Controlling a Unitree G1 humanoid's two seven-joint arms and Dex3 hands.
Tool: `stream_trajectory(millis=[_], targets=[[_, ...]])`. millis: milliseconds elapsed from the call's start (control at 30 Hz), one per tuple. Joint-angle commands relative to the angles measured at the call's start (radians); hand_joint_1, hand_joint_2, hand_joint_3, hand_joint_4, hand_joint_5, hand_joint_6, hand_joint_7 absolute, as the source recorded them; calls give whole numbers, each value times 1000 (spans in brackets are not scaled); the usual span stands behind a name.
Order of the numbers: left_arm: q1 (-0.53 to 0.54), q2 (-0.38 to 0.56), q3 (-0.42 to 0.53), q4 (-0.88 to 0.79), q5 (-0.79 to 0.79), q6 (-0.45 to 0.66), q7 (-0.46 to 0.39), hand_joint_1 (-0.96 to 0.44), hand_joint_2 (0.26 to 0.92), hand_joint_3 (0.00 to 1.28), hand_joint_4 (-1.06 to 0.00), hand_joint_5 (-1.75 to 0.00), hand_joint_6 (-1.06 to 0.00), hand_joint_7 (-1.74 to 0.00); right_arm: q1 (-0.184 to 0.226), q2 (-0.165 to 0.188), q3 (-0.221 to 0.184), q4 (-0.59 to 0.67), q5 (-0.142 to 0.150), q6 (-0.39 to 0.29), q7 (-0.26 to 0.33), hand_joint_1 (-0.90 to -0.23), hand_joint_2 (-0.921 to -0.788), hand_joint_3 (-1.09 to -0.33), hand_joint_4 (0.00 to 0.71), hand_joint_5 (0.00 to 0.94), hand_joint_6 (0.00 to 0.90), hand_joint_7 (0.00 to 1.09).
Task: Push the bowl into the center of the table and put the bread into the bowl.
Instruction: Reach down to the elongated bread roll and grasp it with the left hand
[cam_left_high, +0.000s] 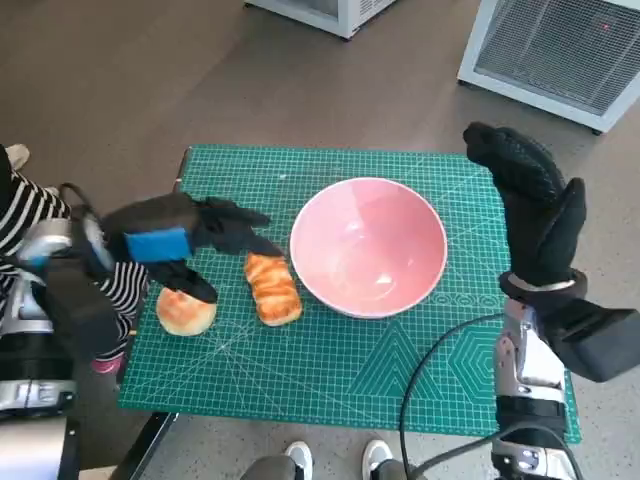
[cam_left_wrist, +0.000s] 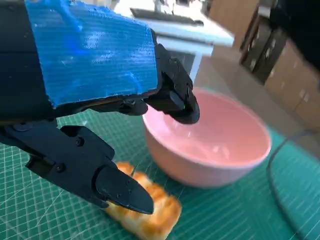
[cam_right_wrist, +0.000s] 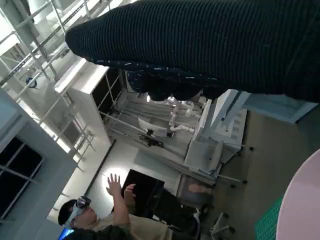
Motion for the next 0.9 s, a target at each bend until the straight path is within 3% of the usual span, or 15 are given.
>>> stream_trajectory(millis=[33,467,900], targets=[[-27,18,-41,21,86,-32,52,-183,717,0,-543,-1,-679,-78,28,-2,5,11,-14,24,-9,-660,-921,-737,160,18,91,452],[-86,-12,-156,177,320,-122,261,-250,715,1,-547,-2,-700,-42,42,1,7,-1,-7,33,-11,-659,-921,-739,161,13,89,455],[-175,-46,-275,314,503,-119,460,-294,727,4,-562,-4,-703,-22,58,1,7,-8,1,32,-10,-660,-921,-738,163,10,87,459]])
